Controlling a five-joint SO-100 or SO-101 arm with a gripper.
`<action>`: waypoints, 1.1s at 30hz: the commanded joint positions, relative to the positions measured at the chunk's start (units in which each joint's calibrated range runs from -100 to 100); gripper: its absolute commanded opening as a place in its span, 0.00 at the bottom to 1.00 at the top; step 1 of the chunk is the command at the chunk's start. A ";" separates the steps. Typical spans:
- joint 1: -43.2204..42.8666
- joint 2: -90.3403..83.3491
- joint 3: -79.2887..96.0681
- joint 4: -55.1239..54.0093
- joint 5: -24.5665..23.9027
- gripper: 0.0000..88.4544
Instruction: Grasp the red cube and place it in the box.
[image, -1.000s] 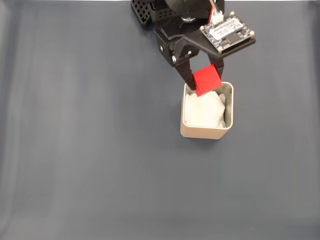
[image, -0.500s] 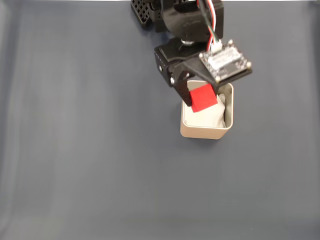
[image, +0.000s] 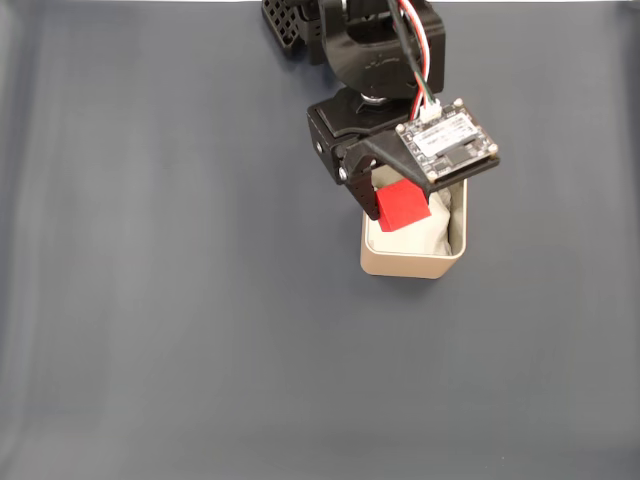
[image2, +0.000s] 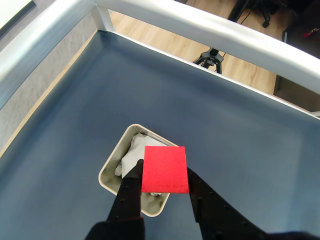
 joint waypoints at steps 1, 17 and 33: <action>-0.58 -1.08 -0.25 -0.96 0.20 0.00; -1.86 -2.12 1.48 -1.04 -0.20 0.00; -3.00 -2.47 0.94 -1.04 -2.49 0.08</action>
